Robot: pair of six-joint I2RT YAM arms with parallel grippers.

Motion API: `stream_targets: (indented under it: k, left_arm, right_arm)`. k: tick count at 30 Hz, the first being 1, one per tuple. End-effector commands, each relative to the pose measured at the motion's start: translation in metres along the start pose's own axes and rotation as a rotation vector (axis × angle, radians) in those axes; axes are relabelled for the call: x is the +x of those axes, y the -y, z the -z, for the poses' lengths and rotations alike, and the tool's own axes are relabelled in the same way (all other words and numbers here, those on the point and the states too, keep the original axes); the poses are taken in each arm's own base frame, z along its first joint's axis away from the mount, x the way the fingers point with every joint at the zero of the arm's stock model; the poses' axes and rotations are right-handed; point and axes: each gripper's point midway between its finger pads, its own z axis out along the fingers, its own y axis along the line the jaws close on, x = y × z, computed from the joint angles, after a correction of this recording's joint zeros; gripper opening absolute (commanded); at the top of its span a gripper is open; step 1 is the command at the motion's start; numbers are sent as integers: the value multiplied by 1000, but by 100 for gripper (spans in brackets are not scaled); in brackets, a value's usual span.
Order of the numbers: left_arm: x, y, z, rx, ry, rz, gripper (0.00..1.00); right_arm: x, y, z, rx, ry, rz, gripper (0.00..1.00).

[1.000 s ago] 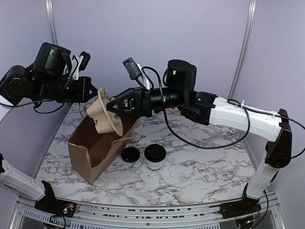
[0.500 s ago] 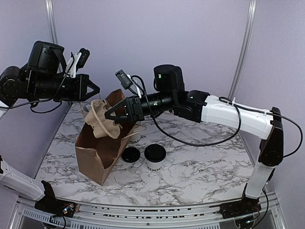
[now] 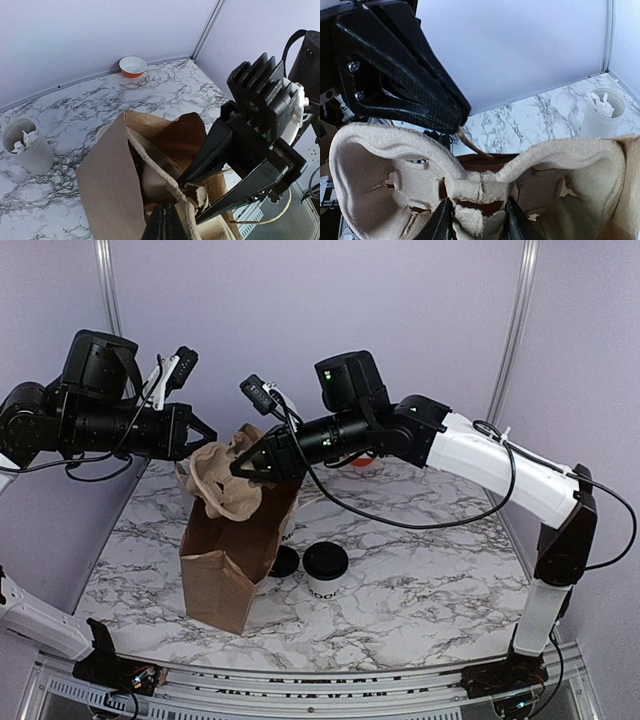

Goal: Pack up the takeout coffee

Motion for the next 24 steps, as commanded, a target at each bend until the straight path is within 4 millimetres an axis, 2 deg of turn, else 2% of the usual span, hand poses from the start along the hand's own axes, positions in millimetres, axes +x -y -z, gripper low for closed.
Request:
stream_targets:
  k: [1, 7, 15, 24]
  left_arm:
    - [-7, 10, 14, 71, 47, -16, 0]
    - [-1, 8, 17, 82, 53, -22, 0]
    - [0, 7, 22, 107, 60, -27, 0]
    - [3, 6, 26, 142, 59, -31, 0]
  right_arm:
    - [6, 3, 2, 38, -67, 100, 33]
    - [9, -7, 5, -15, -78, 139, 33]
    - [20, -6, 0, 32, -143, 221, 33]
    - [29, 11, -3, 127, -206, 283, 33]
